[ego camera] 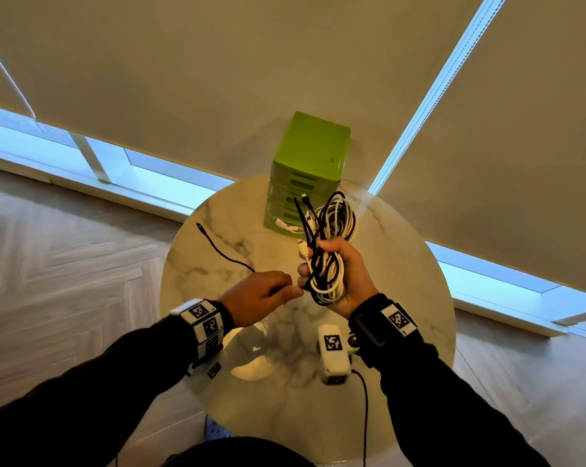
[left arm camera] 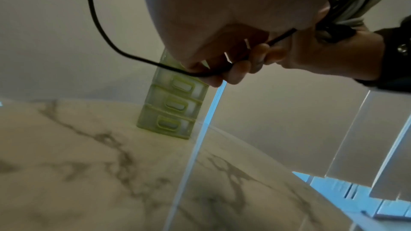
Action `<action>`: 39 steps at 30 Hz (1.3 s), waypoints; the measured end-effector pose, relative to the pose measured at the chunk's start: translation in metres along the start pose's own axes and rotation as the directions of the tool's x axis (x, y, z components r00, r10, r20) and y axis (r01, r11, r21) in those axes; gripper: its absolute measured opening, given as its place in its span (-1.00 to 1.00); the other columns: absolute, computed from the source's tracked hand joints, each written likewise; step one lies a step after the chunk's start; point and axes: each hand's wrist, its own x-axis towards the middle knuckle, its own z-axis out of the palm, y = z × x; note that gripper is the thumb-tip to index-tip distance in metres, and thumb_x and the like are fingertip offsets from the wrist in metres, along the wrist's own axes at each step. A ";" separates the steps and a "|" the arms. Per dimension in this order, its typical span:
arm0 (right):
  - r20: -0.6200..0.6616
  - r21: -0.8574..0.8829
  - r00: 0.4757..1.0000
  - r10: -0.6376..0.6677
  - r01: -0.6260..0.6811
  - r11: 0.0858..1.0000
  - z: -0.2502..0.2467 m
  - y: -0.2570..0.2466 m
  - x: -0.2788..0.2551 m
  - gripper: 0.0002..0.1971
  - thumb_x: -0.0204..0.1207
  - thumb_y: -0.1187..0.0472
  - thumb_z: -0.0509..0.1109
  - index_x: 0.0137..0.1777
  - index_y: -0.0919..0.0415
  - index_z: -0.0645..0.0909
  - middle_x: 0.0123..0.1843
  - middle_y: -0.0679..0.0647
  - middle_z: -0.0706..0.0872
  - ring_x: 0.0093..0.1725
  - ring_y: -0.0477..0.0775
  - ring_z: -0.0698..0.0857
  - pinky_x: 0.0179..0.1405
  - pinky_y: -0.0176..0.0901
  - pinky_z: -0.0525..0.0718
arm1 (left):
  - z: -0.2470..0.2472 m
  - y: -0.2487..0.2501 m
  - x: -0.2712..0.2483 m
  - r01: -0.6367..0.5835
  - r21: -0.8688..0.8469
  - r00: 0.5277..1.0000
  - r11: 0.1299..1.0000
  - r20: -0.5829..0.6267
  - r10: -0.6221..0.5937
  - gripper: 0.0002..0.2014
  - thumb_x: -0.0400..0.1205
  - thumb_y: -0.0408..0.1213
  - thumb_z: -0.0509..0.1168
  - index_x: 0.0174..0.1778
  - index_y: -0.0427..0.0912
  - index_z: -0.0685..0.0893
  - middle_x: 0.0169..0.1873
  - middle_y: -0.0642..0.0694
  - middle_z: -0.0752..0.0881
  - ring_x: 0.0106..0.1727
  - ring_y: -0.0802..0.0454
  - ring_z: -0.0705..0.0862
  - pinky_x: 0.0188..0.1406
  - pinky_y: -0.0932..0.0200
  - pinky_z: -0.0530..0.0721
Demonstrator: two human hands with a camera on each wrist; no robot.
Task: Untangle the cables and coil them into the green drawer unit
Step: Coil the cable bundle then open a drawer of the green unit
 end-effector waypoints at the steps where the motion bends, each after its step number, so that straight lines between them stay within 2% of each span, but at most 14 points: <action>1: -0.004 -0.057 1.000 0.012 -0.013 0.998 -0.003 -0.002 -0.001 -0.78 0.47 0.16 0.31 -0.23 0.31 0.68 -0.27 0.13 0.65 -0.37 0.10 0.70 -0.30 -0.07 0.69 | -0.005 -0.005 0.002 -0.038 0.106 0.999 0.994 -0.030 0.042 -0.39 0.62 0.45 0.06 -0.25 -0.07 0.60 -0.35 0.04 0.59 -0.32 0.13 0.55 -0.26 0.12 0.53; 4: -0.023 -0.207 0.998 0.050 -0.054 0.977 -0.011 -0.005 -0.004 -0.81 0.35 0.18 0.43 -0.19 0.33 0.72 -0.23 0.15 0.72 -0.34 0.14 0.70 -0.23 -0.05 0.68 | -0.022 -0.016 0.005 -0.100 0.324 0.981 0.941 -0.125 0.148 -0.43 0.58 0.51 0.09 -0.35 0.05 0.53 -0.46 0.16 0.51 -0.41 0.26 0.48 -0.24 0.17 0.42; 7: -0.026 -0.329 1.000 -0.009 0.000 0.944 -0.011 -0.003 -0.004 -0.66 0.29 0.18 0.46 -0.08 0.49 0.68 -0.23 0.28 0.75 -0.36 0.18 0.72 -0.29 -0.05 0.72 | -0.035 -0.021 0.008 -0.061 0.293 0.966 0.954 -0.222 0.130 -0.39 0.55 0.53 0.11 -0.40 0.02 0.52 -0.50 0.10 0.50 -0.42 0.20 0.49 -0.28 0.16 0.38; 11: 0.034 -0.318 0.979 -0.199 0.200 0.927 -0.001 -0.006 -0.001 -0.77 0.35 0.30 0.43 -0.06 0.45 0.63 -0.17 0.32 0.72 -0.23 0.22 0.76 -0.17 0.10 0.79 | -0.022 -0.014 0.007 -0.036 0.217 0.996 0.975 -0.067 0.052 -0.28 0.54 0.56 0.05 -0.32 -0.07 0.69 -0.42 0.02 0.63 -0.36 0.11 0.61 -0.22 0.22 0.48; 14: 0.114 -0.234 0.983 -0.141 0.165 0.958 0.002 -0.010 -0.001 -0.65 0.37 0.24 0.46 0.08 0.42 0.55 0.02 0.41 0.62 0.09 0.40 0.77 0.10 0.32 0.76 | -0.010 -0.004 0.009 0.072 0.025 0.997 0.997 -0.033 -0.071 -0.55 0.61 0.30 0.23 -0.22 -0.02 0.74 -0.35 0.24 0.72 -0.24 0.21 0.67 -0.11 0.20 0.55; 15: 0.141 -0.205 0.984 -0.113 0.140 0.969 0.002 -0.010 -0.002 -0.64 0.37 0.23 0.48 0.08 0.40 0.53 -0.01 0.37 0.62 0.08 0.40 0.77 0.06 0.29 0.77 | -0.010 -0.002 0.011 0.088 0.010 0.995 0.996 -0.037 -0.088 -0.61 0.58 0.28 0.25 -0.24 0.03 0.71 -0.35 0.21 0.71 -0.24 0.23 0.65 -0.10 0.17 0.55; 18: 0.165 -0.204 0.985 -0.048 0.081 0.976 -0.005 -0.007 -0.007 -0.65 0.33 0.20 0.48 0.04 0.35 0.51 -0.16 0.21 0.67 -0.14 0.31 0.79 -0.11 0.11 0.78 | -0.016 0.003 0.013 0.096 0.093 0.993 0.991 -0.078 -0.089 -0.43 0.39 0.49 0.20 -0.35 -0.01 0.60 -0.44 0.03 0.59 -0.33 0.11 0.56 -0.16 0.08 0.50; 24: 0.130 -0.420 0.991 0.026 0.031 0.907 -0.009 0.002 -0.015 -0.77 0.39 0.30 0.42 -0.03 0.47 0.62 -0.19 0.34 0.70 -0.32 0.33 0.77 -0.26 0.05 0.79 | -0.036 0.005 0.014 0.114 0.338 0.989 0.934 -0.132 -0.073 -0.45 0.24 0.59 0.24 -0.41 0.12 0.53 -0.42 0.15 0.59 -0.29 0.26 0.53 -0.01 0.05 0.39; 26: 0.119 -0.485 0.993 0.026 0.035 0.874 -0.010 0.006 -0.016 -0.75 0.45 0.35 0.39 0.09 0.47 0.63 -0.15 0.38 0.73 -0.28 0.35 0.77 -0.21 0.11 0.81 | -0.038 0.003 0.015 0.124 0.245 0.980 0.962 -0.182 -0.080 -0.52 0.30 0.46 0.43 -0.28 0.10 0.64 -0.33 0.16 0.68 -0.23 0.27 0.64 -0.04 0.13 0.54; 28: 0.112 -0.550 0.993 0.037 0.031 0.834 -0.012 0.009 -0.015 -0.69 0.53 0.41 0.37 0.27 0.43 0.58 -0.09 0.41 0.77 -0.24 0.36 0.78 -0.23 0.11 0.81 | -0.039 0.007 0.016 0.127 -0.021 0.977 0.992 -0.171 -0.129 -0.65 0.38 0.08 0.64 -0.05 0.07 0.72 -0.16 0.15 0.75 -0.11 0.35 0.70 -0.08 0.28 0.59; 31: 0.084 -0.693 0.995 -0.046 0.092 0.715 -0.013 0.016 -0.010 -0.59 0.51 0.38 0.43 0.36 0.27 0.54 0.01 0.38 0.80 -0.13 0.35 0.80 -0.09 0.23 0.83 | -0.038 0.011 0.016 0.117 -0.208 0.983 0.971 -0.118 -0.144 -0.76 0.56 -0.34 0.54 0.13 -0.15 0.74 -0.02 0.00 0.80 -0.05 0.34 0.71 -0.02 0.33 0.62; 34: 0.069 -0.834 0.974 -0.215 0.175 0.524 -0.015 0.021 -0.004 -0.52 0.38 0.27 0.54 0.32 0.07 0.58 0.09 0.13 0.81 0.04 0.07 0.81 0.13 0.12 0.78 | -0.031 0.005 0.013 0.183 -0.506 0.964 0.843 -0.077 -0.255 -0.74 0.67 -0.45 0.34 0.28 -0.22 0.68 0.13 -0.09 0.80 0.15 0.12 0.74 0.19 0.21 0.66; 36: 0.086 -0.879 0.955 -0.283 0.207 0.429 -0.014 0.024 0.000 -0.50 0.43 0.34 0.53 0.34 0.01 0.56 0.15 -0.02 0.76 0.09 -0.19 0.74 0.14 -0.17 0.69 | -0.024 0.004 0.014 0.213 -0.720 0.942 0.661 -0.029 -0.335 -0.67 0.70 -0.47 0.22 0.38 -0.27 0.62 0.28 -0.23 0.75 0.34 -0.13 0.70 0.38 -0.07 0.64; 39: 0.130 -0.914 0.920 -0.369 0.256 0.316 -0.013 0.025 0.006 -0.46 0.40 0.35 0.54 0.36 0.02 0.57 0.17 -0.06 0.74 0.13 -0.25 0.71 0.12 -0.32 0.67 | -0.016 0.016 0.017 0.127 -0.926 0.869 0.355 -0.069 -0.491 -0.64 0.71 -0.53 0.08 0.43 -0.50 0.50 0.39 -0.47 0.63 0.34 -0.33 0.68 0.42 -0.22 0.64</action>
